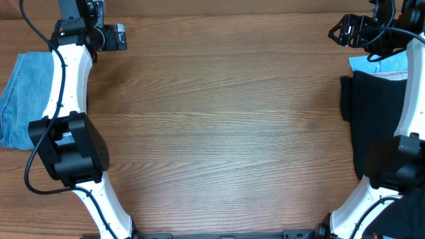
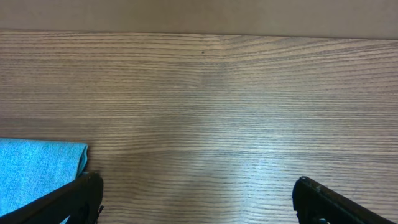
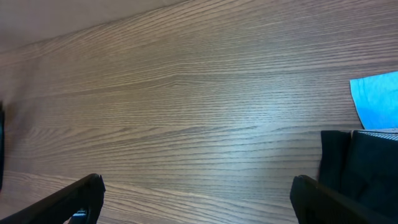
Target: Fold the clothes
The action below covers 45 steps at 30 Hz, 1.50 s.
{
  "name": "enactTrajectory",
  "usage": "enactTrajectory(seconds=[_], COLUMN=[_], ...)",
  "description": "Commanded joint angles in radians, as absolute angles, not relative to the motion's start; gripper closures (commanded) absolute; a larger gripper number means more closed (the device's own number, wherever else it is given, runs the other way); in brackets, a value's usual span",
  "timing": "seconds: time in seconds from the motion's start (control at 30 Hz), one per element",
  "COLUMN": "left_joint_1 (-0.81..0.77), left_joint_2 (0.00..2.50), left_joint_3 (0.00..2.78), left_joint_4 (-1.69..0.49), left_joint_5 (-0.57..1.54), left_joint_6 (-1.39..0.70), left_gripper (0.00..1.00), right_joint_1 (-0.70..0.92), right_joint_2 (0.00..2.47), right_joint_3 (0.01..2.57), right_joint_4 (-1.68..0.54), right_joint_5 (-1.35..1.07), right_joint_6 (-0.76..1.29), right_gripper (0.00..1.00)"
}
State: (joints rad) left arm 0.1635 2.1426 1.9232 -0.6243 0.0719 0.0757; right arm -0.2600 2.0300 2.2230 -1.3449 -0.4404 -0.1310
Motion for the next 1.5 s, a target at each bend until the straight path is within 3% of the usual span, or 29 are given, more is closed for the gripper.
enactTrajectory(seconds=[0.0, 0.23, 0.47, 0.77, 0.97, 1.13, 1.23, 1.47], left_joint_1=[0.164, 0.164, 0.164, 0.164, 0.164, 0.164, 0.164, 0.164], left_joint_2=[2.133, 2.133, 2.133, 2.133, 2.133, 2.133, 2.133, 2.133], left_joint_3=[1.931, 1.931, 1.931, 1.931, 1.931, 1.931, 1.931, 1.931], left_joint_4=[-0.624, -0.624, -0.624, -0.624, -0.624, -0.624, -0.624, -0.624], left_joint_5=[0.078, 0.078, 0.078, 0.078, 0.078, 0.078, 0.078, 0.078], left_joint_6=[0.064, 0.064, 0.064, 0.064, 0.064, 0.064, 0.064, 0.064], left_gripper=[0.00, 0.00, 0.00, 0.00, 0.00, 0.00, 0.00, 0.00], right_joint_1=[-0.259, -0.251, -0.168, 0.222, 0.238, 0.238, 0.228, 0.228], right_joint_2=[2.027, 1.987, 1.624, 1.048, 0.612, 0.324, 0.148, 0.003], right_joint_3=[2.226, 2.226, 2.226, 2.160, 1.659, 1.103, 0.678, 0.297], right_joint_4=[-1.340, -1.341, -1.341, -1.338, -1.191, -0.822, -0.421, -0.064], right_joint_5=[-0.441, -0.441, -0.441, -0.341, -0.340, -0.333, -0.333, -0.111], right_joint_6=[-0.132, -0.132, -0.131, -0.138, -0.101, -0.101, -0.100, 0.105], right_gripper=[0.00, 0.00, 0.00, 0.00, 0.00, 0.00, 0.00, 0.00])
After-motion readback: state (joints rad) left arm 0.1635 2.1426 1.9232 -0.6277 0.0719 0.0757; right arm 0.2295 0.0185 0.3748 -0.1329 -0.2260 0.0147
